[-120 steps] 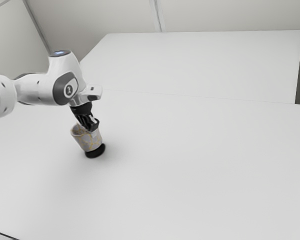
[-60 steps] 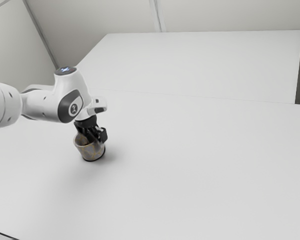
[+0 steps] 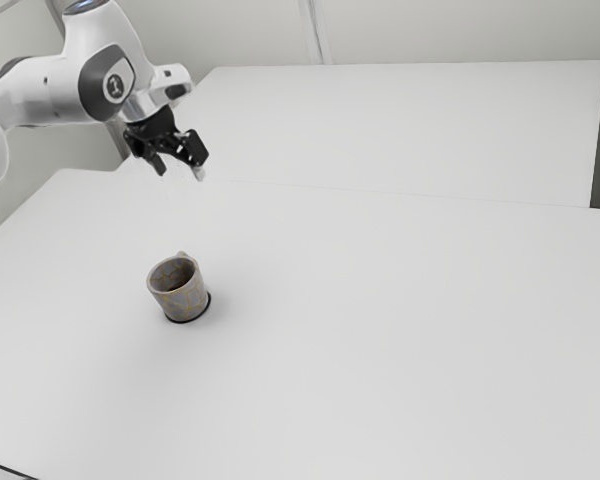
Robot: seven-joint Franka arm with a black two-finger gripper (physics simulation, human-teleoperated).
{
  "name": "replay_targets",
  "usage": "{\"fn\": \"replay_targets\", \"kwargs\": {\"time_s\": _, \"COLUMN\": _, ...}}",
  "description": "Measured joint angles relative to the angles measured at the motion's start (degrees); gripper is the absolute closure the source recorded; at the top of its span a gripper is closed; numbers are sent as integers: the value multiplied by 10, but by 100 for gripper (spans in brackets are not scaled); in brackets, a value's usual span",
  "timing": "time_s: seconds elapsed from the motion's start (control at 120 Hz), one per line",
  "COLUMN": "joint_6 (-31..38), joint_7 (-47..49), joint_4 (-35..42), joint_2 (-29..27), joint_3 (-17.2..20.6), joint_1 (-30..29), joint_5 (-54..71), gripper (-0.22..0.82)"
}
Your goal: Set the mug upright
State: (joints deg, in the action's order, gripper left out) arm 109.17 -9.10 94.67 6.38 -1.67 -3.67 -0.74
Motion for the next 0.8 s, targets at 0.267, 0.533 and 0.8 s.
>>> {"fn": "replay_targets", "kwargs": {"time_s": 0.267, "joint_6": -102, "joint_7": 12, "joint_4": -85, "joint_2": 16, "joint_3": 0, "joint_1": 10, "joint_5": -3, "gripper": 1}}
{"fn": "replay_targets", "kwargs": {"time_s": 0.533, "joint_6": -132, "joint_7": 19, "joint_4": -86, "joint_2": 17, "joint_3": 0, "joint_1": 10, "joint_5": -6, "gripper": 0}}
{"fn": "replay_targets", "kwargs": {"time_s": 0.8, "joint_6": -138, "joint_7": 23, "joint_4": -86, "joint_2": 16, "joint_3": 0, "joint_1": 9, "joint_5": -13, "gripper": 0}}
